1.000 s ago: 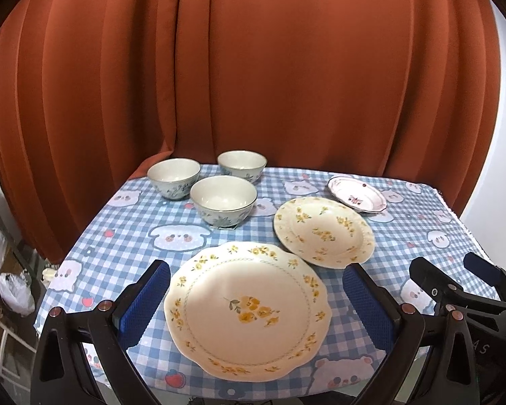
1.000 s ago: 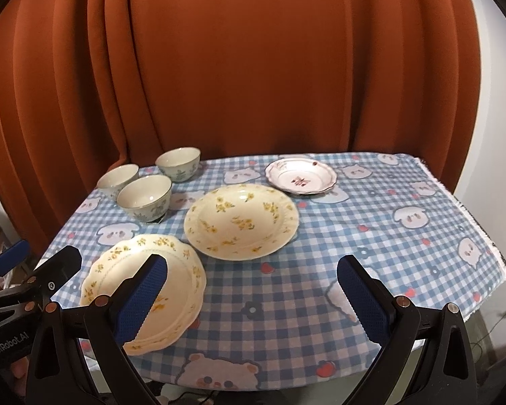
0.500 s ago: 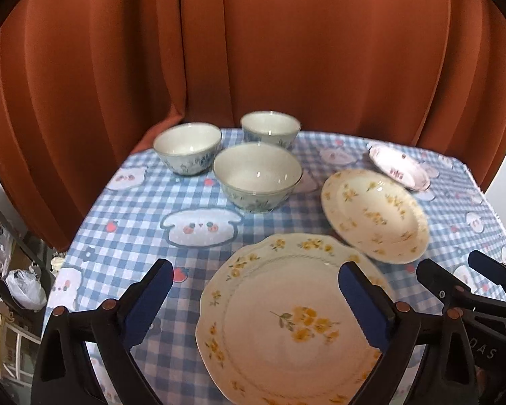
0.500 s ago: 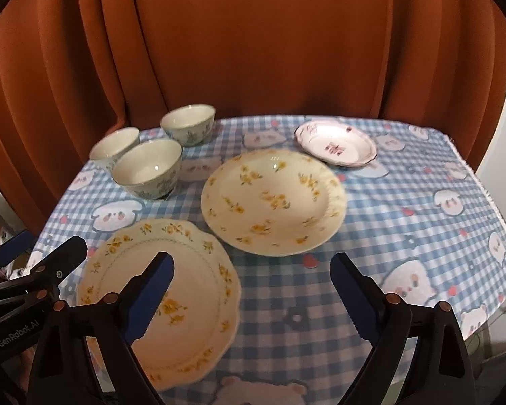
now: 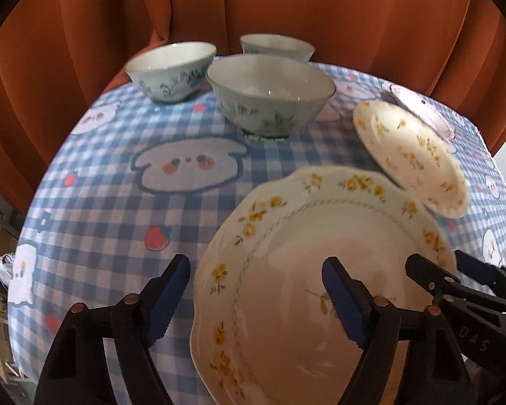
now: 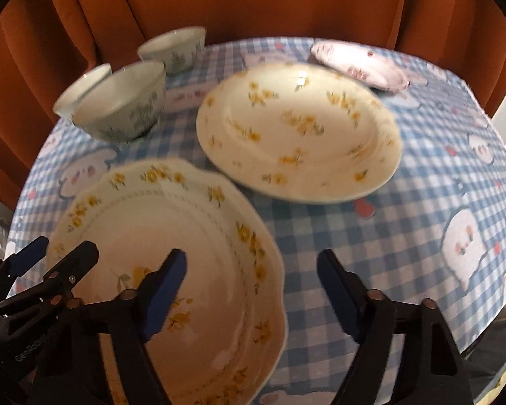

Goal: Organize plates and bowls

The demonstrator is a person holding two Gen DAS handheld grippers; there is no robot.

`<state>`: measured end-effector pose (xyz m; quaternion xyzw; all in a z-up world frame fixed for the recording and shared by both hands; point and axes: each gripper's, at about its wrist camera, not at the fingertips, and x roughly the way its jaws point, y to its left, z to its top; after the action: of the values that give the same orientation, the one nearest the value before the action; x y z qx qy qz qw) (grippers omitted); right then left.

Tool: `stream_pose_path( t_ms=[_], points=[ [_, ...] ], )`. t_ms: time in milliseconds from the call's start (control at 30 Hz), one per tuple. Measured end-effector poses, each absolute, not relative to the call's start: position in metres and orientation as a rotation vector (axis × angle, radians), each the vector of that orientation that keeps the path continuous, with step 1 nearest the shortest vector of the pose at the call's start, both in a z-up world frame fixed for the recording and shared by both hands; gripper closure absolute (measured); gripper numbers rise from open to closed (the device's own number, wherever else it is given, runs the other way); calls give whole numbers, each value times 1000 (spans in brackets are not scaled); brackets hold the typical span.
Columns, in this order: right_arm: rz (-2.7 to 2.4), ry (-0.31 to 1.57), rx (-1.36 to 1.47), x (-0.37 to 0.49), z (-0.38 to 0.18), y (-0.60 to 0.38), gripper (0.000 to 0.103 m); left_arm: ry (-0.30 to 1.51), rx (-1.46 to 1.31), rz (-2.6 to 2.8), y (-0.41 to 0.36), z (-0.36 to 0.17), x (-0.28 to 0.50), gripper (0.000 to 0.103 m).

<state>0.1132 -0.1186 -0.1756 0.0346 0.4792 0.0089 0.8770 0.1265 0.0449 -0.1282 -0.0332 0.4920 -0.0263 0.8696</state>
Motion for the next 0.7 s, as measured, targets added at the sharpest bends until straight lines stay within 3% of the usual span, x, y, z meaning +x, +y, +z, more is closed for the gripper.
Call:
stream_pose_path(
  t_ms=[67, 233, 700],
  points=[
    [19, 1033, 85, 116, -185, -117, 36, 1046, -69, -72, 45, -133, 128, 30],
    [21, 1059, 111, 118, -192, -114, 46, 1079, -58, -90, 44, -139, 130, 33],
    [27, 1086, 67, 119, -190, -109, 46, 1120, -55, -103, 43, -141, 136, 35]
  ],
)
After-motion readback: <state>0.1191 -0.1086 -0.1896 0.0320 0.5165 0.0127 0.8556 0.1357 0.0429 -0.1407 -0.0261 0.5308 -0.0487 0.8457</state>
